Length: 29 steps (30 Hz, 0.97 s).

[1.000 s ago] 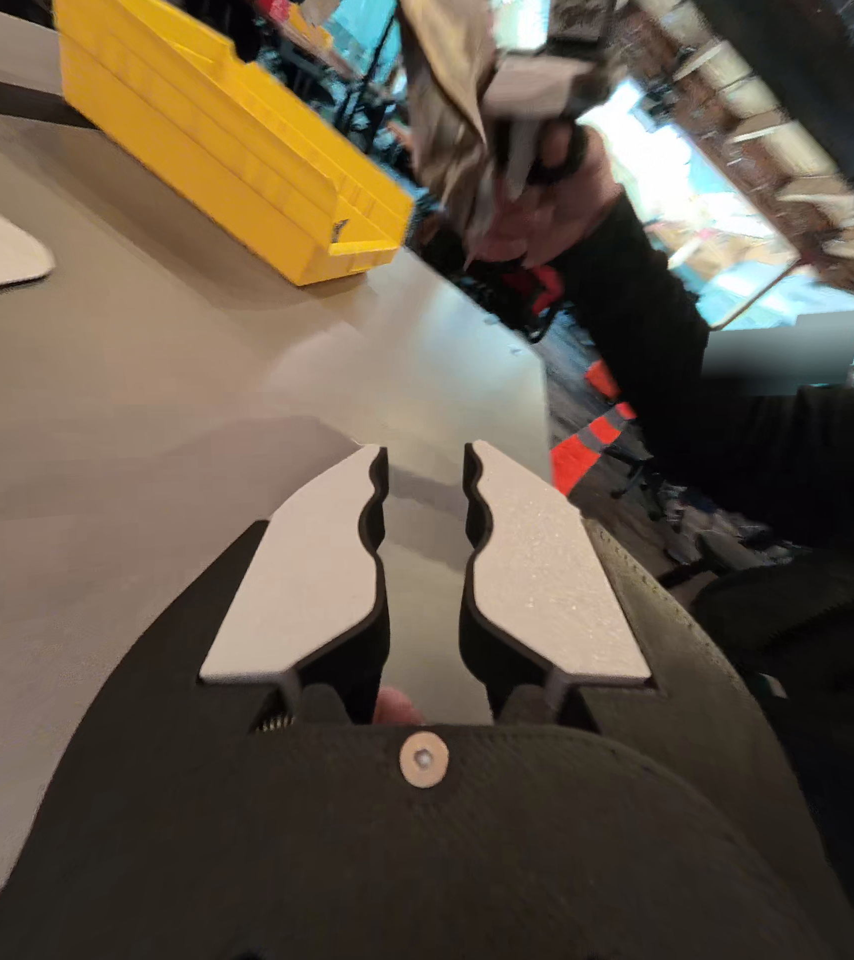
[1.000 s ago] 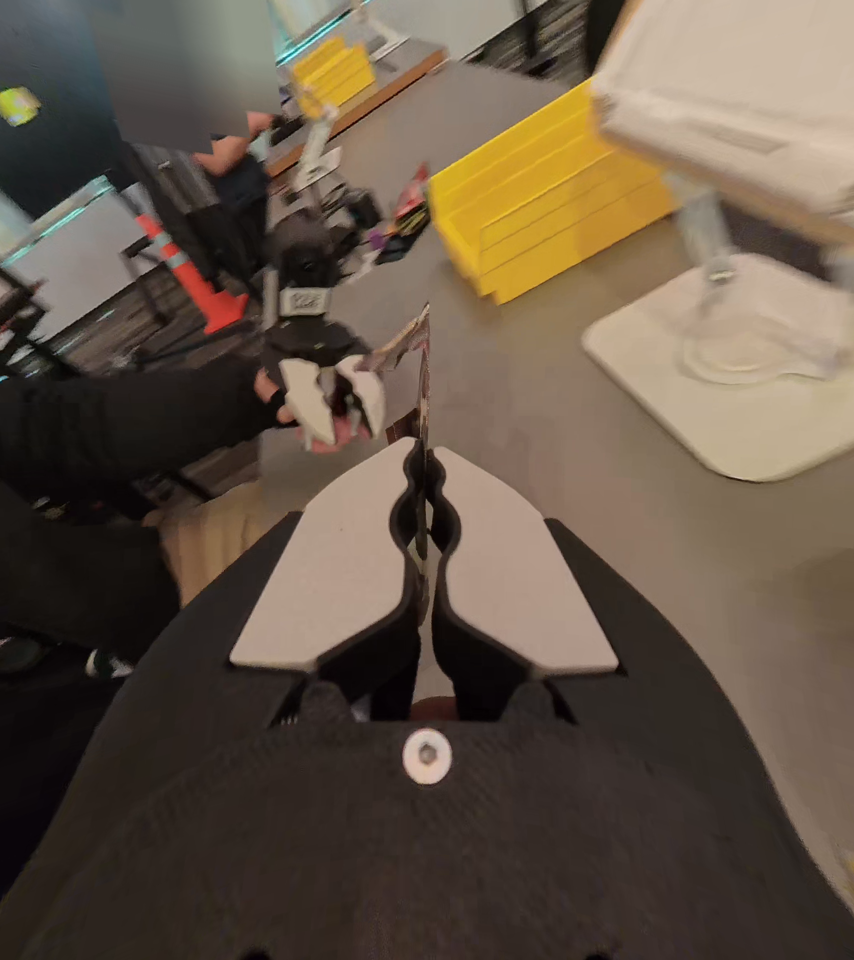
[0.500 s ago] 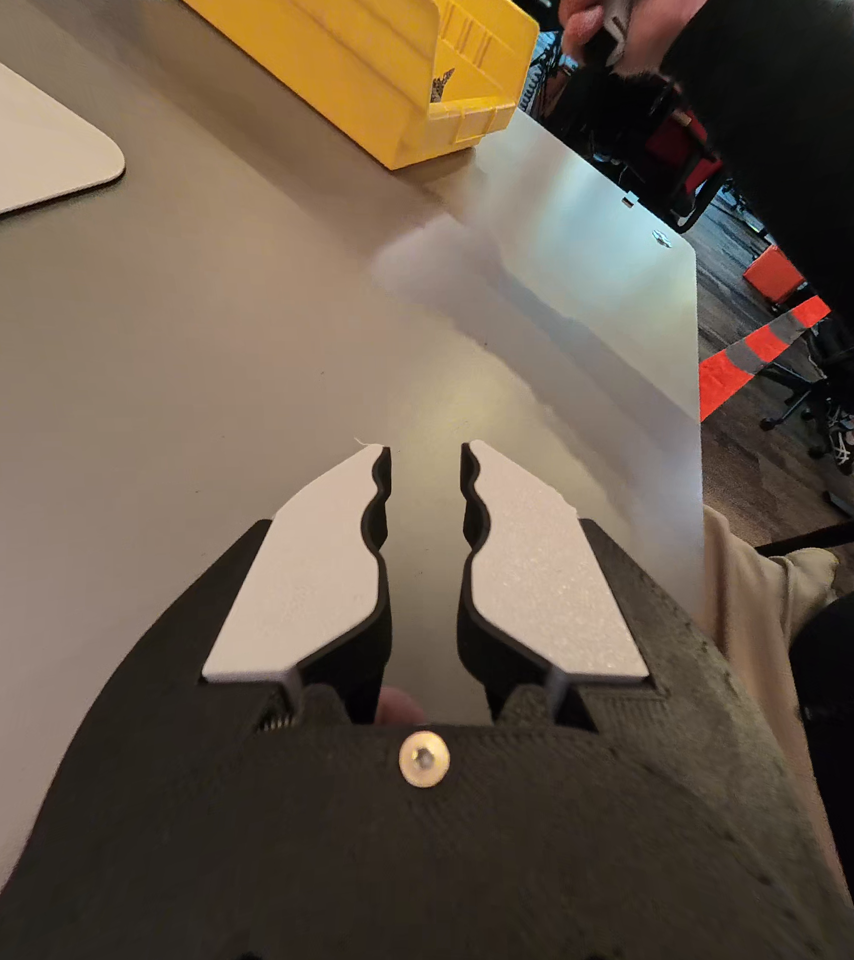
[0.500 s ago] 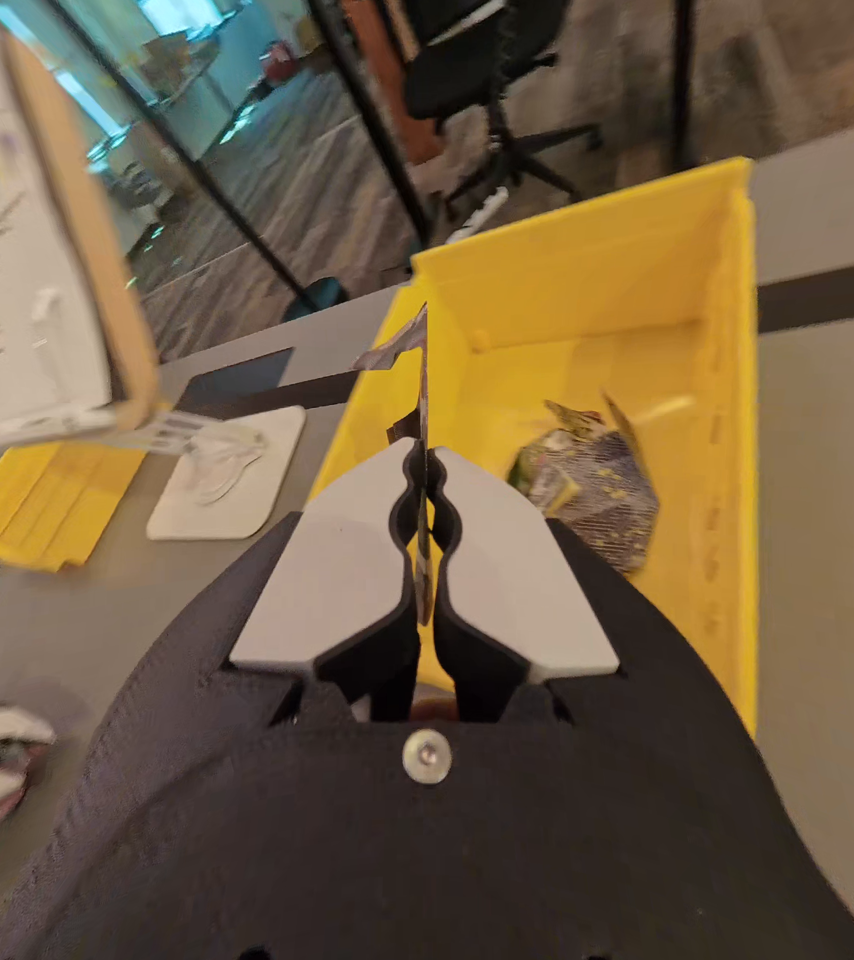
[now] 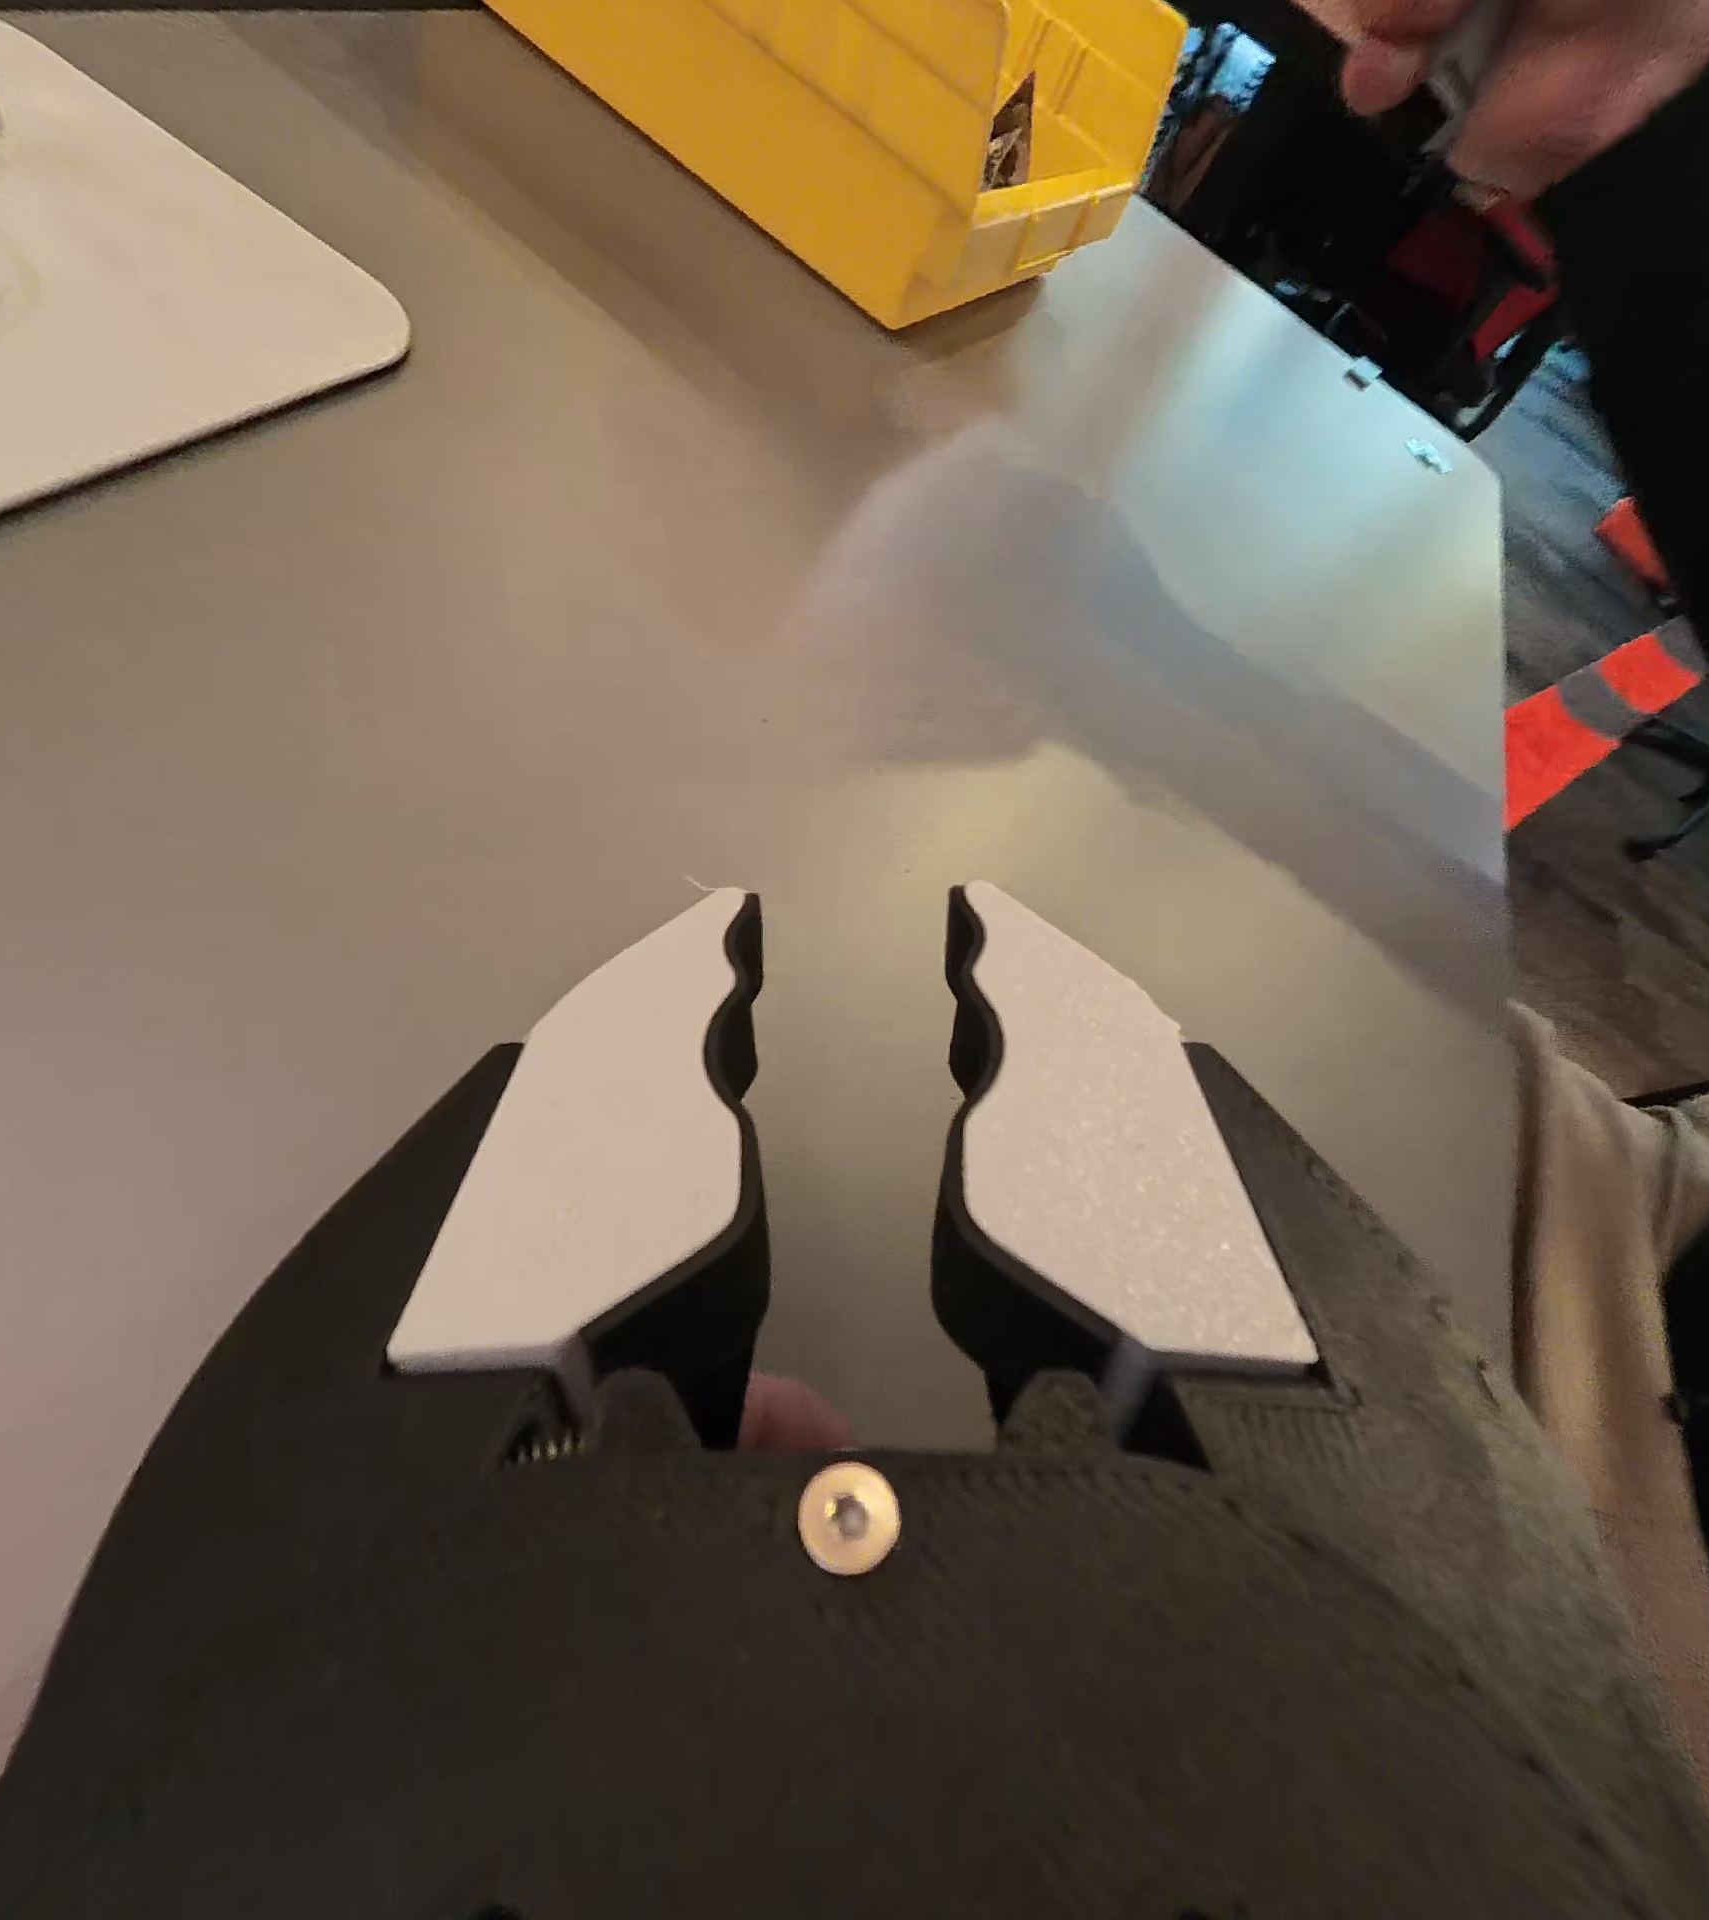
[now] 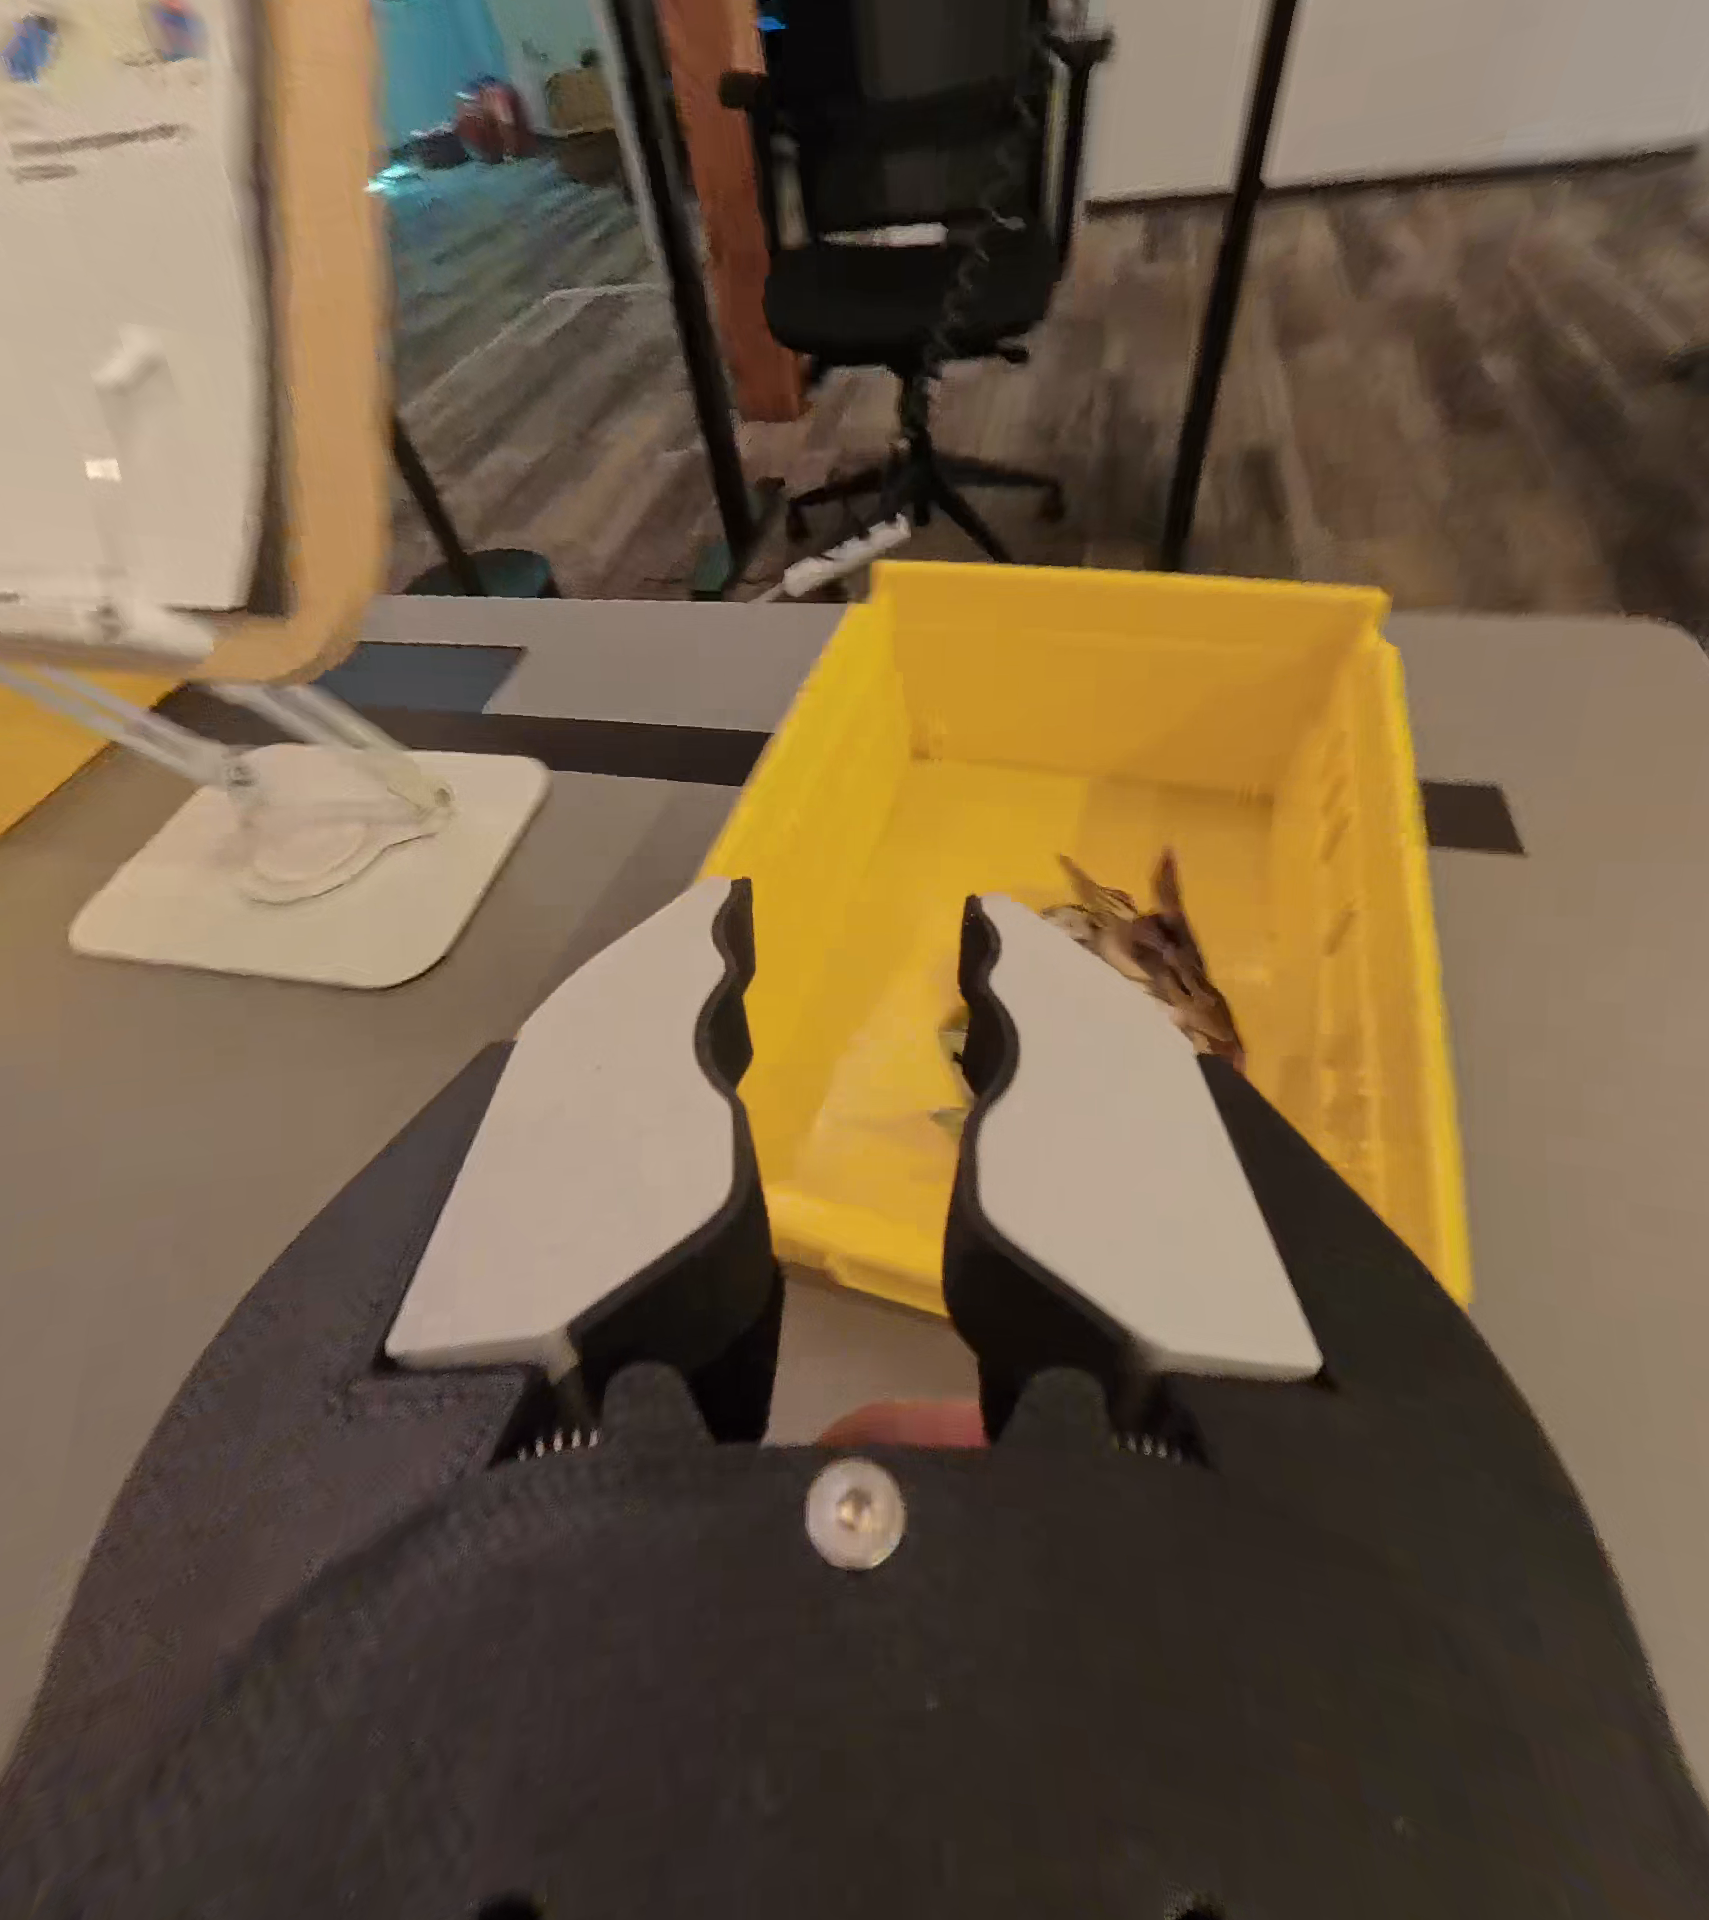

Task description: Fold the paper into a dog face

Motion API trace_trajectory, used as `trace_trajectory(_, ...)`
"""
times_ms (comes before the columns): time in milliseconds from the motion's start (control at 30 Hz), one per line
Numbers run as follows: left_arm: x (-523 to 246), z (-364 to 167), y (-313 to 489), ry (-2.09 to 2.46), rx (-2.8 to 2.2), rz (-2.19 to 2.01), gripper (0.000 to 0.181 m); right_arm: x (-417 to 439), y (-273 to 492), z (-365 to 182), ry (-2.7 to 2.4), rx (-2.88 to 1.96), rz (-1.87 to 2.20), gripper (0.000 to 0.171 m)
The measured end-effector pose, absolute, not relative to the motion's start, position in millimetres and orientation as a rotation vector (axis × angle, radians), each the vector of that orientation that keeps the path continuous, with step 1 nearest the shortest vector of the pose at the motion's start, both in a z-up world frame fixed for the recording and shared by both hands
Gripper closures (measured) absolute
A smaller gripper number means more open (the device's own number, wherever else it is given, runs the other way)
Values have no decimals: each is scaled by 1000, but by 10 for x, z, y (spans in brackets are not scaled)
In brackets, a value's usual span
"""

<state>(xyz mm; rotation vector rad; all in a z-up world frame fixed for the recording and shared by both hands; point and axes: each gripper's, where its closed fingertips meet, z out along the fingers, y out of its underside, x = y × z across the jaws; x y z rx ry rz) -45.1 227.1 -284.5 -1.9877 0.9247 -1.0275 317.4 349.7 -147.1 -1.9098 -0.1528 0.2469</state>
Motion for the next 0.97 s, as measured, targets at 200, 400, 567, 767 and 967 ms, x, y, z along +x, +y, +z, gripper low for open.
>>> trace_trajectory(200,-944,-2459,2620,855,-1890,-695,146,2097,3029,-1659,-519,-1774,225,142)
trace_trajectory(400,-2350,-1992,3211,677,-1829,-15,147,1316,2856,-2405,-742,-1732,158,145)
trace_trajectory(567,-2960,-2028,3725,739,-1972,179,137,1173,2904,-2716,-861,-1675,7,146)
trace_trajectory(767,-3194,-2618,4476,1085,-2204,273,125,1152,2905,-2752,-917,-1627,-88,146)
trace_trajectory(967,-3316,-3234,4671,1255,-2510,113,116,1149,2911,-2772,-925,-1632,-104,147)
